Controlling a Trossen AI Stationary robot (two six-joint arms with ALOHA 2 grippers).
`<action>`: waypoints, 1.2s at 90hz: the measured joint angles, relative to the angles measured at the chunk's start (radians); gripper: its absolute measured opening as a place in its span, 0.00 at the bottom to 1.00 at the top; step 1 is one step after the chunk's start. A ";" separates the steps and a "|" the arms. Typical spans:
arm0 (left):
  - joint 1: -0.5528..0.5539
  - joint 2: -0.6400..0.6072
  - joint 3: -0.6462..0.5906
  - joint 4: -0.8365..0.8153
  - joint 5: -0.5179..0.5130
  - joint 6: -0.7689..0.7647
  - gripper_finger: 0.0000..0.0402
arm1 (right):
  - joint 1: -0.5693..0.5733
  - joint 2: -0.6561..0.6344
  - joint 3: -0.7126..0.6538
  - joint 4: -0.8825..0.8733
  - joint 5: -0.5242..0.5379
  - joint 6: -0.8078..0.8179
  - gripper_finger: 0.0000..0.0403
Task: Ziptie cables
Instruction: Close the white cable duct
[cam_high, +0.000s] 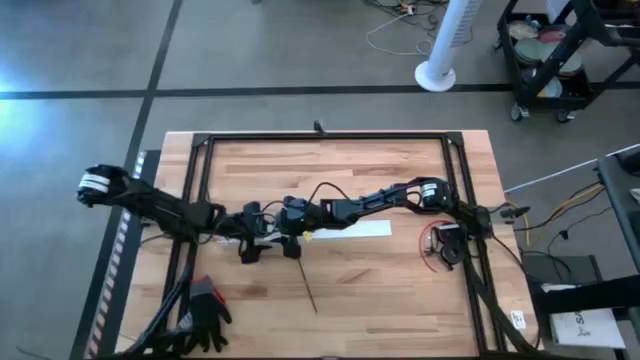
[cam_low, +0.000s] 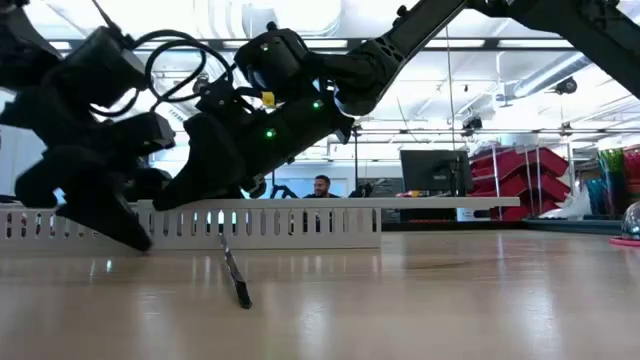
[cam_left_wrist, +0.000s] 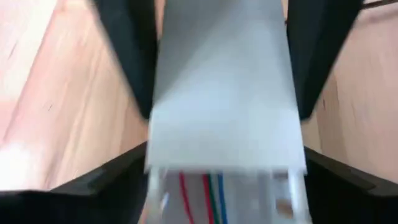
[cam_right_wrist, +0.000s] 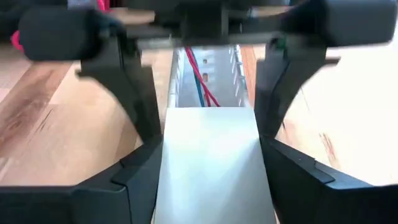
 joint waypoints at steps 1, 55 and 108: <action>0.000 -0.014 0.000 -0.015 -0.001 -0.004 0.84 | 0.000 0.000 0.000 0.000 0.000 0.000 0.56; -0.004 -0.049 -0.014 -0.102 -0.009 -0.190 0.86 | 0.000 -0.003 -0.003 -0.009 0.002 0.009 0.55; -0.034 0.231 -0.008 0.192 -0.018 -0.231 0.48 | -0.002 -0.072 -0.017 -0.172 -0.072 -0.061 0.57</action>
